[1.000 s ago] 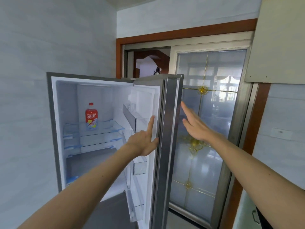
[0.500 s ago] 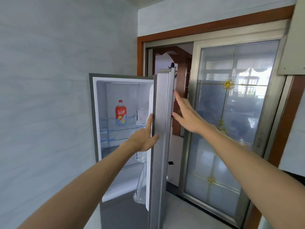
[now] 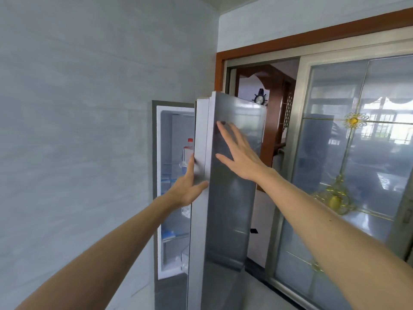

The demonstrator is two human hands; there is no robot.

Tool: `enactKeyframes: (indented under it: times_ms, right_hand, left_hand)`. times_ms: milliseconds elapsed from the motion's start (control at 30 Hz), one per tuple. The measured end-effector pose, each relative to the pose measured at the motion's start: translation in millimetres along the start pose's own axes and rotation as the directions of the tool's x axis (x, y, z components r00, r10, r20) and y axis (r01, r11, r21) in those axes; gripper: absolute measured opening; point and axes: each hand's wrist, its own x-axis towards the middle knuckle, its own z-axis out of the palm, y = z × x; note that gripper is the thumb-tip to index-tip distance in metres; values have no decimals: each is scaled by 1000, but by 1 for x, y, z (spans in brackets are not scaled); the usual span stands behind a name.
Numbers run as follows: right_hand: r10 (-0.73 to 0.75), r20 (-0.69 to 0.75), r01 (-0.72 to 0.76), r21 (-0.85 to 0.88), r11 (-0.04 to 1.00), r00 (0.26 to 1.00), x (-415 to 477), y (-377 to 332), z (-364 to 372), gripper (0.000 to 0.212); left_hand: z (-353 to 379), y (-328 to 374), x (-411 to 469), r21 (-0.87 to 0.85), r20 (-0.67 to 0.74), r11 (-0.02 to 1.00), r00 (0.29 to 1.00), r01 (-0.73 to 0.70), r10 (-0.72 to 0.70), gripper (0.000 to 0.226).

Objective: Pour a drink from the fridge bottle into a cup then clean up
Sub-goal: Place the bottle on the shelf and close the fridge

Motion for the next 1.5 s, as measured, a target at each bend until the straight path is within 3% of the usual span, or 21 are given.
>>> enactKeyframes:
  times_ms: [433, 600, 900, 1167, 1500]
  right_hand:
    - [-134, -154, 143, 55, 988, 979, 78, 20, 92, 86]
    - [-192, -229, 199, 5, 980, 954, 98, 19, 127, 81]
    - [-263, -322, 244, -99, 965, 910, 123, 37, 160, 76]
    - [-263, -448, 255, -79, 964, 854, 137, 35, 178, 71]
    - [-267, -485, 235, -126, 964, 833, 152, 30, 193, 73]
  left_hand:
    - [5, -47, 43, -318, -319, 948, 943, -17, -90, 102]
    - [5, -61, 60, -318, -399, 948, 908, -8, -126, 101]
    - [-4, -81, 68, -340, -391, 939, 915, -46, -96, 100]
    - [-5, -93, 80, -441, -447, 891, 886, -103, -119, 90]
    - [-11, -127, 100, -454, -496, 878, 862, -156, -103, 81]
